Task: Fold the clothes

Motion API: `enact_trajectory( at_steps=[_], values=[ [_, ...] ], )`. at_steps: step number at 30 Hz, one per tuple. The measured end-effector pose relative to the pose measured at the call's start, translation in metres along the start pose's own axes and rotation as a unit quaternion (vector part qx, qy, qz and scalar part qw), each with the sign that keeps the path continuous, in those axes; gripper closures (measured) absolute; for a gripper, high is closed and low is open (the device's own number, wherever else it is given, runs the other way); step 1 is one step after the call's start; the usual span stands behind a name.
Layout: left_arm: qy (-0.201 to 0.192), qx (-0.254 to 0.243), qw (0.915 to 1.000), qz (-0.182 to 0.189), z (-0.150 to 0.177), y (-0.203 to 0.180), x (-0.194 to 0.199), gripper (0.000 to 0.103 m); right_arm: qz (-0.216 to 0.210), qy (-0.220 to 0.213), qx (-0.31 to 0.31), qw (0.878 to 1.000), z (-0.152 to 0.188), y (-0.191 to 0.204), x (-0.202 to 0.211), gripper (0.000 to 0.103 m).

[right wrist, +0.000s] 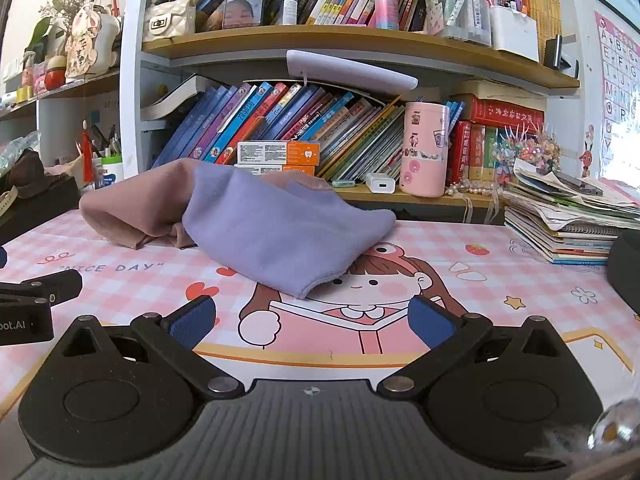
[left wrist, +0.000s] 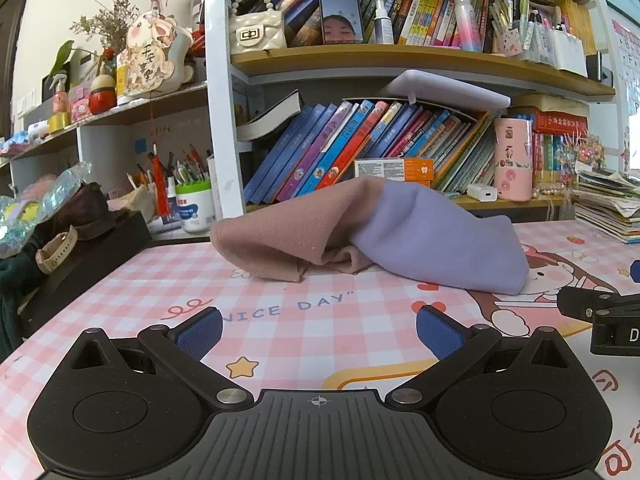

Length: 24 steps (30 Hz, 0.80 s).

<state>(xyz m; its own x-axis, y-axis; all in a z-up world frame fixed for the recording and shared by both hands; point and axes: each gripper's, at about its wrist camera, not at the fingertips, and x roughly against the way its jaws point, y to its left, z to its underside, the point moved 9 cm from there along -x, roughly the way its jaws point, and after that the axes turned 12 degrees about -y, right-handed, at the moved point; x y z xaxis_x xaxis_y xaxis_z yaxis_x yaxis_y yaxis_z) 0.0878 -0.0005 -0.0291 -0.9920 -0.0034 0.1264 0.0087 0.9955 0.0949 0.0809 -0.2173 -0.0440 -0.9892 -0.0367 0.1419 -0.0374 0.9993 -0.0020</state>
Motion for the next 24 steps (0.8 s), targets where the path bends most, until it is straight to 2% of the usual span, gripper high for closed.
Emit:
enact_trajectory(
  at_steps=[24],
  values=[
    [0.009, 0.003, 1.0000, 0.002, 0.0035, 0.0000, -0.0018, 0.000, 0.001, 0.003, -0.005, 1.000, 0.0017, -0.0006, -0.0007, 0.000]
  ],
)
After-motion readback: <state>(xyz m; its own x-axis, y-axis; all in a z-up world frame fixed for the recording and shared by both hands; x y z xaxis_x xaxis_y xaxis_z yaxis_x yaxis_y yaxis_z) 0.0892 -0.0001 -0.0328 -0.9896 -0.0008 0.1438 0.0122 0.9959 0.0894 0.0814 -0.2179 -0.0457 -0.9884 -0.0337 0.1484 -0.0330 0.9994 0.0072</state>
